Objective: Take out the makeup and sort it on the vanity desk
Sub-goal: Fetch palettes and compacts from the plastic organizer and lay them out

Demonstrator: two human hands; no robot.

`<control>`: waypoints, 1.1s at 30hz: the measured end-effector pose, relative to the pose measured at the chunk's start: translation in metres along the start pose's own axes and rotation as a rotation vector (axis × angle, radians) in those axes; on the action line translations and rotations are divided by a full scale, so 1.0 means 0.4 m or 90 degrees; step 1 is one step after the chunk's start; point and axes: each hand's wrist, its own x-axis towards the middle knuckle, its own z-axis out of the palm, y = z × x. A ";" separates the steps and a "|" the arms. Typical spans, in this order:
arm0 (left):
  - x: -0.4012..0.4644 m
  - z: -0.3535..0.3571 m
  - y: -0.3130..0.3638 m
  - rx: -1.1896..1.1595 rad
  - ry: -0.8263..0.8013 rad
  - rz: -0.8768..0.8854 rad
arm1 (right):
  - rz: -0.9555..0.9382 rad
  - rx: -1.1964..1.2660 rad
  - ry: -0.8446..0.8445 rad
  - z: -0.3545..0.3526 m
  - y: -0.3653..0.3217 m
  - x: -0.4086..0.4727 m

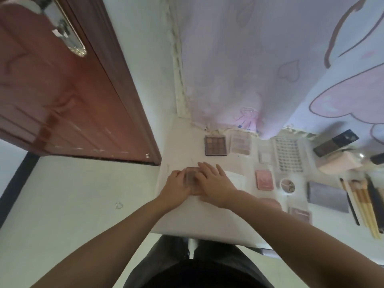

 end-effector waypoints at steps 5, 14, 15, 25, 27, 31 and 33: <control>-0.014 -0.015 0.034 -0.306 -0.030 -0.172 | -0.025 0.004 0.029 -0.002 -0.019 0.027; 0.010 -0.117 0.065 -0.883 -0.292 -0.216 | 0.023 0.373 0.181 -0.138 -0.036 0.021; 0.017 -0.117 0.077 -0.914 -0.301 -0.213 | 0.023 0.387 0.192 -0.153 -0.033 0.022; 0.067 -0.146 0.067 -0.946 -0.382 -0.242 | 0.073 0.745 0.053 -0.264 0.071 0.045; 0.076 -0.155 0.057 -0.938 -0.394 -0.234 | 0.148 0.937 0.084 -0.269 0.103 0.069; 0.107 -0.165 0.052 -0.961 -0.330 -0.231 | 0.227 0.999 0.103 -0.231 0.133 0.111; 0.127 -0.169 0.052 -0.925 -0.254 -0.248 | 0.269 0.920 0.136 -0.220 0.133 0.154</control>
